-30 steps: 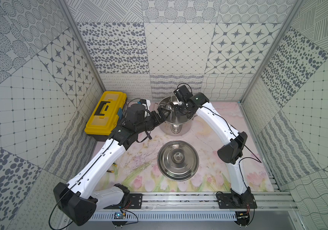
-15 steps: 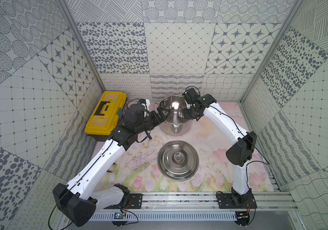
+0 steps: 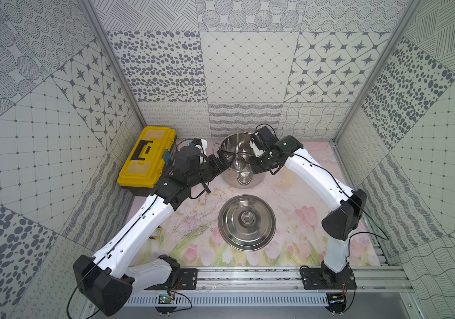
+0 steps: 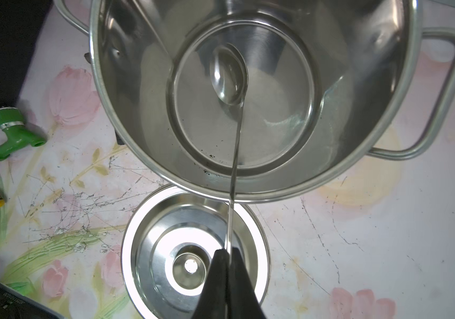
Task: Stir the soup with a spoon
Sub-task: Stir the soup in the pan with a stick.
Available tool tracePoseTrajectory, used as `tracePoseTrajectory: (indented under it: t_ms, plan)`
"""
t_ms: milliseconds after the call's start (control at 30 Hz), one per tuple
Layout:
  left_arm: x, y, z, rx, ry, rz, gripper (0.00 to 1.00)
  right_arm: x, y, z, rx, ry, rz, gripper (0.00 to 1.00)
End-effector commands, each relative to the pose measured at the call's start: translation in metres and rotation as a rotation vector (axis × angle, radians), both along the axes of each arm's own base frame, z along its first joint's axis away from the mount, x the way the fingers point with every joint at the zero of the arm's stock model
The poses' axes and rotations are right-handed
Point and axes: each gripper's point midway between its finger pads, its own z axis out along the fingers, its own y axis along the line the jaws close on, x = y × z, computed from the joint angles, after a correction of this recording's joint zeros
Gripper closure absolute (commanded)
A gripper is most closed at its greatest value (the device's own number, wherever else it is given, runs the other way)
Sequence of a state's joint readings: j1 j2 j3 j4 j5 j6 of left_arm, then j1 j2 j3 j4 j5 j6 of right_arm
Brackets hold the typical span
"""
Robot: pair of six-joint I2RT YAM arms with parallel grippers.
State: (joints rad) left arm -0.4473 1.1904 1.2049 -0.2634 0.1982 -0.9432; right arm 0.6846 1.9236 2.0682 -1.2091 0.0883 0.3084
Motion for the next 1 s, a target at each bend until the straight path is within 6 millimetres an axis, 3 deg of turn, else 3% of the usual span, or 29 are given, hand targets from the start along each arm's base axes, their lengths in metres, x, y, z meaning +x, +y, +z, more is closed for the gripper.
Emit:
tracePoseTrajectory:
  t_ms: [0, 300, 533, 733, 967]
  plan:
    - [0.007, 0.002, 0.019, -0.048, -0.067, 0.029, 0.0, 0.018, 0.019, 0.01, 0.054, -0.052, -0.014, 1.0]
    - [0.006, 0.003, 0.018, -0.047, -0.061, 0.034, 0.01, 0.055, 0.023, 0.018, 0.023, -0.142, -0.062, 1.0]
    - [0.005, 0.003, 0.02, -0.043, -0.064, 0.029, 0.0, 0.078, -0.003, 0.022, -0.002, -0.173, -0.138, 1.0]
    - [0.005, 0.002, 0.019, -0.04, -0.059, 0.025, 0.0, 0.075, -0.034, 0.025, -0.049, -0.176, -0.166, 1.0]
    - [0.007, 0.0, 0.02, -0.03, -0.061, 0.014, 0.0, 0.05, -0.057, 0.022, -0.115, -0.156, -0.132, 1.0]
